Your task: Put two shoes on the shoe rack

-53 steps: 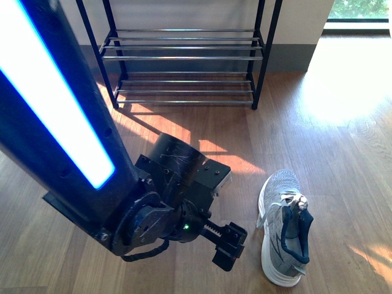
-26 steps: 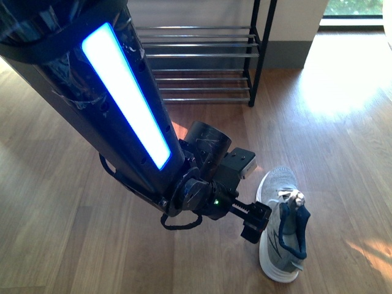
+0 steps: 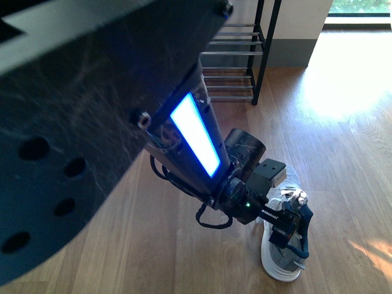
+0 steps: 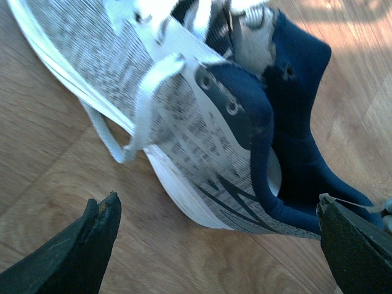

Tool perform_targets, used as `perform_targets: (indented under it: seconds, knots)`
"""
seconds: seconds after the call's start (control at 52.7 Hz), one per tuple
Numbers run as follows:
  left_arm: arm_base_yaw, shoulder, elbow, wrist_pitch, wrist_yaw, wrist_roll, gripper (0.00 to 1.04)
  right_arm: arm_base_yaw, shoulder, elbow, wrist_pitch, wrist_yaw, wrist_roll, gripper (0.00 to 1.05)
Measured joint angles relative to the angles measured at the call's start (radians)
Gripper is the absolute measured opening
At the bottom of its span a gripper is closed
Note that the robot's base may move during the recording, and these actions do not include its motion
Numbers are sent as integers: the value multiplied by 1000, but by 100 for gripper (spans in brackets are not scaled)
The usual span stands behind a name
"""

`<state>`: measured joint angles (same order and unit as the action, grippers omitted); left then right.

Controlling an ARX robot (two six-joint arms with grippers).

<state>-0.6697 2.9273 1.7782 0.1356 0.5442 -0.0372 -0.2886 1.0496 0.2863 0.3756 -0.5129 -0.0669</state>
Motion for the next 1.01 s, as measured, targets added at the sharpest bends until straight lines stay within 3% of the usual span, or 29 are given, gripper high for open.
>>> perform_targets:
  seconds: [0.379,1.006]
  knots:
    - [-22,105,198,-105,-17,-5,95,0,0,0,0,0,0,2]
    - [-22,136,295,-191,-77,-15,95,0,0,0,0,0,0,2]
